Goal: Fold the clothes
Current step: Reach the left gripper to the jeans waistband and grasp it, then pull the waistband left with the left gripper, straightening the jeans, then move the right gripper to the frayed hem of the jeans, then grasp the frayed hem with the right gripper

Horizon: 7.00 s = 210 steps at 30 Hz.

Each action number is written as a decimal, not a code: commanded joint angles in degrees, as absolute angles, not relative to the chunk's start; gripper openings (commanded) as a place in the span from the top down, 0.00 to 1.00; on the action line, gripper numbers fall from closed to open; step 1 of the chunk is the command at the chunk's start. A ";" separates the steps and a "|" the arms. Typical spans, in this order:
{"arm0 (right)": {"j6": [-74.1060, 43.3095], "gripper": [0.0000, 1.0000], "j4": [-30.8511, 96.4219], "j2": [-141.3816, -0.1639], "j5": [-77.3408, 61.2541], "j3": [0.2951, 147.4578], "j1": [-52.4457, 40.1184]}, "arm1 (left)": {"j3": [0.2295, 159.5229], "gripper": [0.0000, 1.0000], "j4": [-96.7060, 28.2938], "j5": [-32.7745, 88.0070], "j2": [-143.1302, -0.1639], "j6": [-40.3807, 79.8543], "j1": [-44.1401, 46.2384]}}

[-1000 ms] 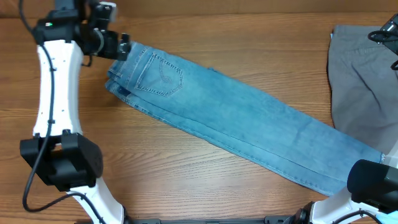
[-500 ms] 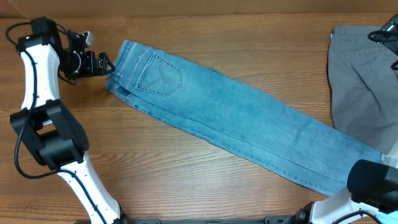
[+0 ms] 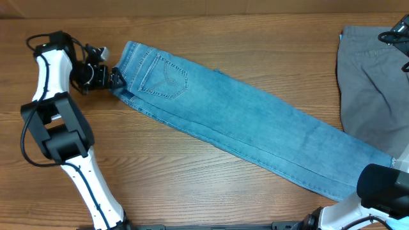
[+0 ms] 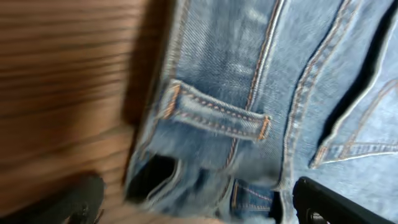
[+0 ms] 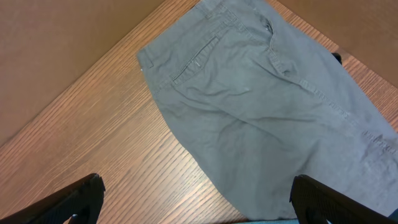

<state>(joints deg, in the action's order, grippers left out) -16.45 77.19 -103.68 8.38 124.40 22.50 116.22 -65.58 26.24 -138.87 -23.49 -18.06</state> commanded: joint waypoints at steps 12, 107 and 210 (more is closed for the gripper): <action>-16.27 0.00 76.97 -103.09 8.97 124.70 22.63 | 117.16 0.00 -61.10 28.14 -142.19 -20.53 -16.78; -18.13 0.00 69.52 -103.09 -2.61 124.70 22.57 | 156.18 0.00 -96.82 24.73 -132.57 11.46 -19.88; -40.56 0.47 57.63 -124.25 -0.10 93.45 -2.57 | 120.14 0.00 -91.20 14.39 -105.36 18.20 -6.70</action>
<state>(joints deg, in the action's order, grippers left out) -40.47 58.06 -123.74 -1.02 91.83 -2.39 120.33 -91.26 14.31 -106.39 17.69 -7.09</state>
